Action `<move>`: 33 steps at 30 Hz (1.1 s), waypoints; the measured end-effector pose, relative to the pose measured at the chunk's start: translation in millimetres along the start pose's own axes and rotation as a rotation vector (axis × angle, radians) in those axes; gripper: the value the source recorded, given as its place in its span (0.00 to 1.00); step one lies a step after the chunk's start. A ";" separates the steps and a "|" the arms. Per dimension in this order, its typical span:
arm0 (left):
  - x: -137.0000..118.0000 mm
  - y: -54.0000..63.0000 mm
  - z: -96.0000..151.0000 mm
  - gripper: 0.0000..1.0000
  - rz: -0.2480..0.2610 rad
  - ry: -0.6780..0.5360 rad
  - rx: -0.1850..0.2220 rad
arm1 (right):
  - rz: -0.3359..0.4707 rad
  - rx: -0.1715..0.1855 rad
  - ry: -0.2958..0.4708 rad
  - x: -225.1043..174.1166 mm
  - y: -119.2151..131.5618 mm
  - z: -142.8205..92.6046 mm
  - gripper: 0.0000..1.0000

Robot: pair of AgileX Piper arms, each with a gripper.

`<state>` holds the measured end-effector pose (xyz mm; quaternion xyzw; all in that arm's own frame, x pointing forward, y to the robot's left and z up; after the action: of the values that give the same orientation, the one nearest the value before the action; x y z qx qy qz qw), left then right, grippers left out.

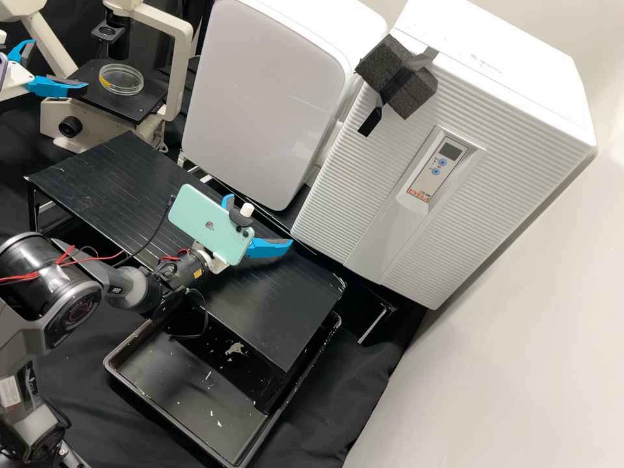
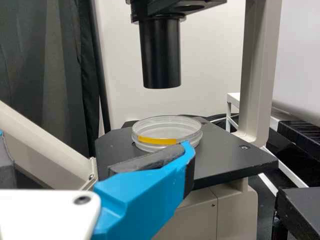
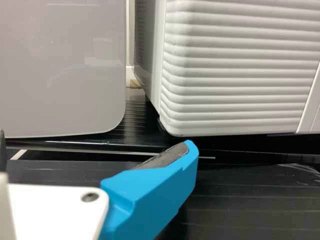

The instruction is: Place the petri dish on the bench

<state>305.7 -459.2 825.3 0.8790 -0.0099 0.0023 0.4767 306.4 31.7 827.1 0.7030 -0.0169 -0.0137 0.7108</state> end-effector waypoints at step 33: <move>55.7 1.9 24.1 1.00 -0.104 -0.101 -0.082 | 0.000 0.000 0.000 0.0 0.0 0.0 1.00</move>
<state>361.3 -481.3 814.5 0.8571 0.0114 -0.0673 0.5107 306.4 31.7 827.1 0.7030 -0.0169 -0.0137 0.7108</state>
